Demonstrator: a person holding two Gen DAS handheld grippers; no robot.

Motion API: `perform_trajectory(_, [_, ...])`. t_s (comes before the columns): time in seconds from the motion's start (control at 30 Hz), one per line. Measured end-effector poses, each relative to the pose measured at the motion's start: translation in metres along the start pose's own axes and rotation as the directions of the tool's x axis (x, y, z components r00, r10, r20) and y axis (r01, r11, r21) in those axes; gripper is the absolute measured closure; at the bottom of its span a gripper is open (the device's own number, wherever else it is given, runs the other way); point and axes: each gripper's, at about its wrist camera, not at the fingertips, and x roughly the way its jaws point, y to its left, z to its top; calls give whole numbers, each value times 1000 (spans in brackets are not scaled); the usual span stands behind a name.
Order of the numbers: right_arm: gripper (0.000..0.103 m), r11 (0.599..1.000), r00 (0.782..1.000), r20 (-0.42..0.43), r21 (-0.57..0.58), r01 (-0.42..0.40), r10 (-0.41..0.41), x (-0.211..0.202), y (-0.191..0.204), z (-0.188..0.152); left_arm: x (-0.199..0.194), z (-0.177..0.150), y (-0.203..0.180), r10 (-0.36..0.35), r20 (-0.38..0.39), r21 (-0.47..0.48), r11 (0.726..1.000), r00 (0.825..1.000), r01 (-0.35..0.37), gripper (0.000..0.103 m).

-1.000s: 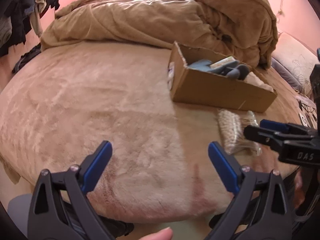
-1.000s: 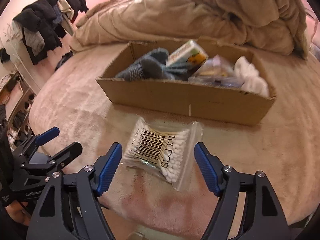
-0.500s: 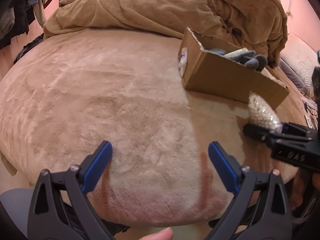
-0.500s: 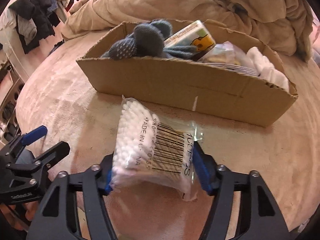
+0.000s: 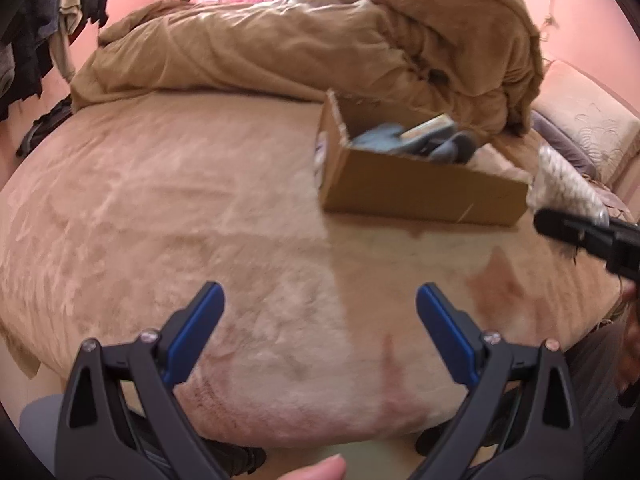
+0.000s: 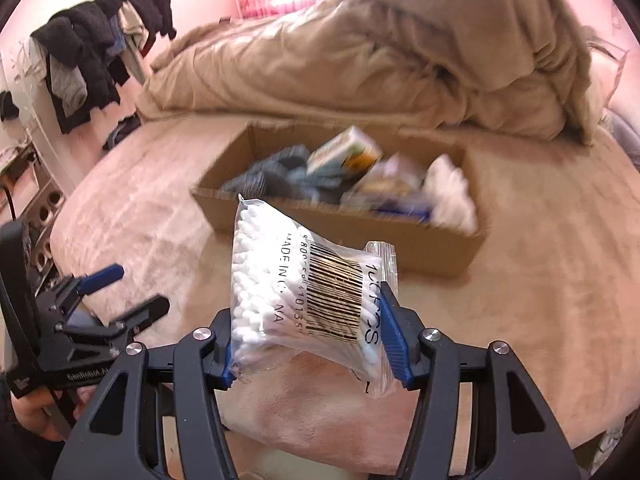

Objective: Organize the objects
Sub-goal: 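Carry the cotton swab bag with the right tool into the box and release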

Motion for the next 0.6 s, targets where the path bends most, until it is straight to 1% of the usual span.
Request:
perform_trajectory(0.1, [43,1000,999,36,5,7,-7,-13,-5,11,-10,12,-4,-8,35,14,1000,999,7,5])
perform_trajectory(0.17, [43,1000,998,53,8,15,-15,-20,-9,19,-16,24,-9,1,79,31,1000,997,-3,5])
perform_trajectory(0.27, [43,999,995,84,-5,47,-46,-28,-15,33,-32,49,-13,0,160,72,997,987,-12,5])
perform_trajectory(0.33, [43,998,994,96,-5,61,-61,-27,-20,42,-36,66,-14,-3,192,94,995,981,-15,5])
perform_trajectory(0.37, [43,998,992,102,0,70,-70,-26,-24,48,-35,79,-14,-10,202,107,994,979,-12,5])
perform_trajectory(0.5, [43,996,989,116,7,94,-94,-15,-31,66,-24,115,-14,-52,204,119,993,978,28,5])
perform_trajectory(0.6, [43,994,989,106,4,108,-108,2,-34,74,-10,131,-16,-38,202,125,992,979,13,5])
